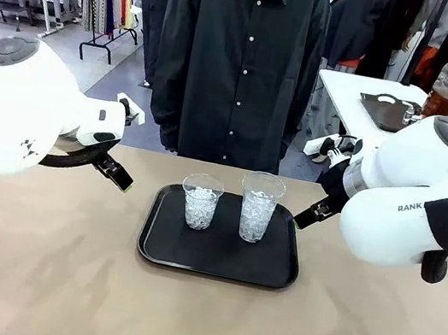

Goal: Pour the drink into the iced cup.
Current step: Pick up the iced cup indicated by the human and present it to them.

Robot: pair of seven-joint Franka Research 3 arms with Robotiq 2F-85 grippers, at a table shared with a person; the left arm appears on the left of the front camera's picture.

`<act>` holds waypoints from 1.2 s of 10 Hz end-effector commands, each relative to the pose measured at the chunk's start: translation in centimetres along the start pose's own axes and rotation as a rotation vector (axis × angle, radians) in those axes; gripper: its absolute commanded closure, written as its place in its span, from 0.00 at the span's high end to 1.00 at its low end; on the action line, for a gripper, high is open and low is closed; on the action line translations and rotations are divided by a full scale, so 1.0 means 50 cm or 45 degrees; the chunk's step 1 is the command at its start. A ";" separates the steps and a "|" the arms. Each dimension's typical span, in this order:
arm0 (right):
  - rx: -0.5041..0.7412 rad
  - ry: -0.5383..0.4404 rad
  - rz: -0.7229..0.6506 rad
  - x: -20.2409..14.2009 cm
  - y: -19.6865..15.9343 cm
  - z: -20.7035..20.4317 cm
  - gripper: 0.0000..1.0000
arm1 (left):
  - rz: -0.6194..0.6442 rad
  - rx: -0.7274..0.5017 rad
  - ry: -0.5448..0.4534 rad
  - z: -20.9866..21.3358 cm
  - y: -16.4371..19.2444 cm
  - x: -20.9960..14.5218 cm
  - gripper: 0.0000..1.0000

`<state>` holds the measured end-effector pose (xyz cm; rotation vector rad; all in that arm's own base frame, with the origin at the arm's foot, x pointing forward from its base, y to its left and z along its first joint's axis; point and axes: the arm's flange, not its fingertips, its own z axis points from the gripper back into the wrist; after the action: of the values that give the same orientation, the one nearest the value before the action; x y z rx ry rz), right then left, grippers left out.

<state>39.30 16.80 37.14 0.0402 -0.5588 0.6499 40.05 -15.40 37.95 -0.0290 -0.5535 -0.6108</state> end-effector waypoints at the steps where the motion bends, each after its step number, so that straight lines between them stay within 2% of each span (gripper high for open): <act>1: -0.001 -0.002 -0.003 0.000 -0.001 0.000 1.00 | -0.001 0.004 -0.011 0.004 0.001 0.002 1.00; 8: 0.000 0.000 0.000 0.000 0.000 0.000 1.00 | 0.000 0.000 0.000 0.000 0.000 0.000 1.00; 9: 0.041 0.016 -0.030 0.006 -0.005 0.022 1.00 | 0.023 -0.023 -0.041 0.028 0.004 0.000 1.00; 12: 0.190 -0.062 -0.129 0.038 -0.072 0.119 1.00 | 0.093 -0.070 -0.135 0.116 0.038 0.034 1.00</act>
<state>39.12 15.99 41.37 0.1460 -0.5567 0.5852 39.50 -15.06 42.48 -0.0848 -0.6304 -0.5584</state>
